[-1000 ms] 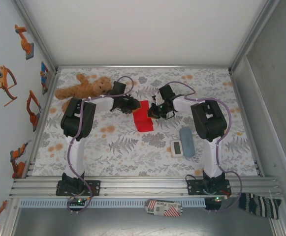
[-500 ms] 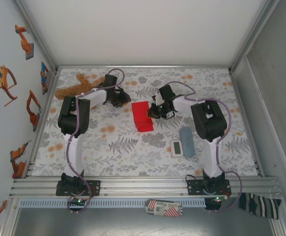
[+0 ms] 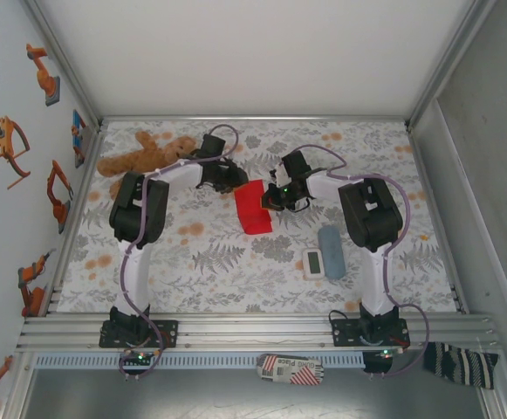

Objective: Fold a paper plane with a square sheet of paper (pick it up from the middle)
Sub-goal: First fold the square sheet of paper in half at the center of the table.

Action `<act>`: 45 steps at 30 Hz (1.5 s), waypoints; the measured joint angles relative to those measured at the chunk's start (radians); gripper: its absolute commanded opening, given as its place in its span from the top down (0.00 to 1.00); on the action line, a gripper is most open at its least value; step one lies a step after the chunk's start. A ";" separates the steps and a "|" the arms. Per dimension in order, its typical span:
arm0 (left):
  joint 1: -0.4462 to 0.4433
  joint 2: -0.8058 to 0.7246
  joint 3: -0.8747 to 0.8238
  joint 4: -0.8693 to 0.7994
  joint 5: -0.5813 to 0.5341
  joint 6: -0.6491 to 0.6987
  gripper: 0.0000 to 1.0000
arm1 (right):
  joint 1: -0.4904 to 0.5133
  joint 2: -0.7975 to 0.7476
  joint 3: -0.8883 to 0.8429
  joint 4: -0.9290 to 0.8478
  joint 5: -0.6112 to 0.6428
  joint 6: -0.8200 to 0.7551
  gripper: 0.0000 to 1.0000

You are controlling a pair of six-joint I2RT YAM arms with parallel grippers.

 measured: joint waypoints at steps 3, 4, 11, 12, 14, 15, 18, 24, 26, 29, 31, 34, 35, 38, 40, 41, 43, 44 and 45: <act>0.014 0.026 0.014 -0.010 0.005 -0.002 0.74 | 0.000 -0.001 -0.004 0.007 0.000 0.000 1.00; 0.019 0.029 0.023 -0.016 -0.002 -0.002 0.74 | 0.000 -0.002 -0.004 0.008 0.000 0.000 1.00; 0.046 0.092 0.152 -0.139 -0.020 0.013 0.72 | 0.000 -0.005 -0.018 0.021 0.000 0.011 1.00; 0.046 0.097 0.167 -0.154 -0.024 0.018 0.71 | 0.000 -0.006 -0.021 0.026 0.000 0.014 1.00; 0.048 0.101 0.192 -0.177 -0.045 0.031 0.69 | 0.000 -0.009 -0.030 0.038 0.000 0.027 1.00; 0.051 0.101 0.200 -0.183 -0.056 0.036 0.69 | 0.000 -0.010 -0.034 0.043 0.000 0.035 1.00; 0.064 0.088 0.209 -0.194 -0.068 0.049 0.67 | 0.000 -0.014 -0.047 0.062 0.000 0.061 1.00; 0.037 -0.081 0.089 -0.167 -0.065 0.050 0.67 | 0.000 -0.023 -0.071 0.098 0.000 0.105 1.00; 0.001 -0.171 0.001 -0.134 -0.055 0.035 0.70 | 0.000 -0.024 -0.076 0.106 0.000 0.120 1.00; -0.053 -0.254 -0.113 -0.084 -0.020 -0.005 0.76 | 0.000 -0.026 -0.081 0.116 0.000 0.133 1.00; -0.087 -0.267 -0.174 -0.054 0.011 -0.034 0.78 | 0.000 -0.027 -0.082 0.117 0.000 0.140 1.00; -0.108 -0.250 -0.227 -0.045 0.032 -0.063 0.79 | 0.000 -0.027 -0.082 0.117 0.000 0.144 1.00; -0.110 -0.242 -0.236 -0.045 0.037 -0.071 0.80 | 0.000 -0.027 -0.082 0.117 0.000 0.144 1.00; -0.111 -0.220 -0.241 -0.040 0.048 -0.087 0.80 | 0.000 -0.027 -0.082 0.117 0.000 0.144 1.00; -0.111 -0.215 -0.245 -0.035 0.051 -0.097 0.80 | 0.000 -0.027 -0.082 0.117 0.000 0.144 1.00; -0.111 -0.215 -0.249 -0.032 0.053 -0.100 0.80 | 0.000 -0.027 -0.082 0.118 0.000 0.144 1.00; -0.111 -0.215 -0.262 -0.028 0.055 -0.103 0.80 | -0.001 -0.027 -0.084 0.121 -0.001 0.144 1.00; -0.111 -0.215 -0.270 -0.028 0.055 -0.103 0.80 | -0.001 -0.027 -0.085 0.122 -0.002 0.144 1.00; -0.111 -0.215 -0.279 -0.028 0.055 -0.104 0.80 | -0.001 -0.027 -0.085 0.124 -0.002 0.144 1.00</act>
